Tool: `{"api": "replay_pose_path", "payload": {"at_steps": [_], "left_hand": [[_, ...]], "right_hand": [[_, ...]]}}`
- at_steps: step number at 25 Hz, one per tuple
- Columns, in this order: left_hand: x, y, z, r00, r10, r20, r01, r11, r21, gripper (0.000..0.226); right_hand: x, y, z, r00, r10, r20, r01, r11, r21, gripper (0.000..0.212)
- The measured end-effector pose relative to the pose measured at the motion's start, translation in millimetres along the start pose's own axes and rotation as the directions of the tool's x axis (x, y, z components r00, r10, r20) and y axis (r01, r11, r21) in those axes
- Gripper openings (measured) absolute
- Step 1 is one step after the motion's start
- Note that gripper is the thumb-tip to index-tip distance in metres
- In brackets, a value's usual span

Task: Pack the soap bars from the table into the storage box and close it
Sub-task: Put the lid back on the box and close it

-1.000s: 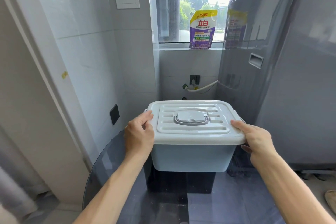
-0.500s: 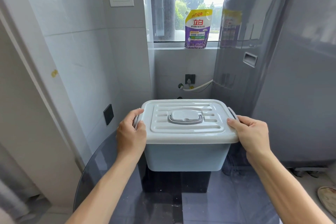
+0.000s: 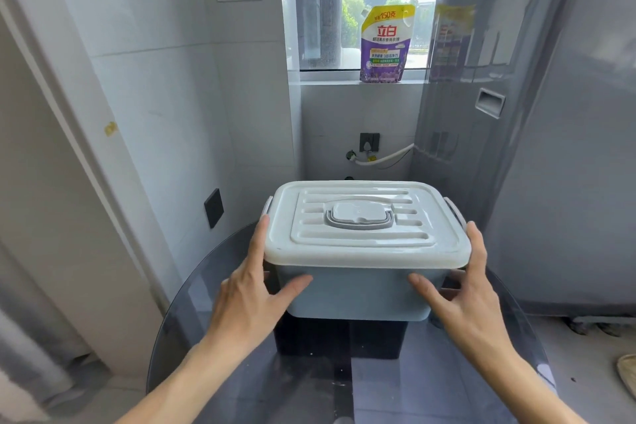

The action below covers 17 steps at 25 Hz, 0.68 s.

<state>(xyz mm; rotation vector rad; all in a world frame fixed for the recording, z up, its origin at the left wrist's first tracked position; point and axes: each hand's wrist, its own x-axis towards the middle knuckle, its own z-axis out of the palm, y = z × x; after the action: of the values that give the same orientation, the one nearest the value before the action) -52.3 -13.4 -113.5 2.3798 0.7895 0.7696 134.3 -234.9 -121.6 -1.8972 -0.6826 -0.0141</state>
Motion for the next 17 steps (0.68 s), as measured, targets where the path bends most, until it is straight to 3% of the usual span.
{"api": "replay_pose_path", "payload": {"at_steps": [3, 12, 17], "left_hand": [[11.1, -6.1, 4.6, 0.991, 0.058, -0.119, -0.042, 0.99, 0.132, 0.095], [73.5, -20.5, 19.1, 0.992, -0.098, -0.084, 0.1, 0.995, 0.022, 0.085], [82.7, -24.8, 22.2, 0.991, -0.109, -0.075, 0.104, 0.993, -0.062, 0.084]], "right_hand": [[11.3, -0.7, 6.0, 0.999, -0.003, -0.046, 0.002, 1.0, -0.019, 0.106], [67.3, -0.4, 35.9, 1.0, 0.004, 0.019, -0.004, 1.0, -0.015, 0.108], [76.6, 3.3, 42.9, 0.999, 0.024, 0.027, -0.023, 0.999, -0.026, 0.109]]}}
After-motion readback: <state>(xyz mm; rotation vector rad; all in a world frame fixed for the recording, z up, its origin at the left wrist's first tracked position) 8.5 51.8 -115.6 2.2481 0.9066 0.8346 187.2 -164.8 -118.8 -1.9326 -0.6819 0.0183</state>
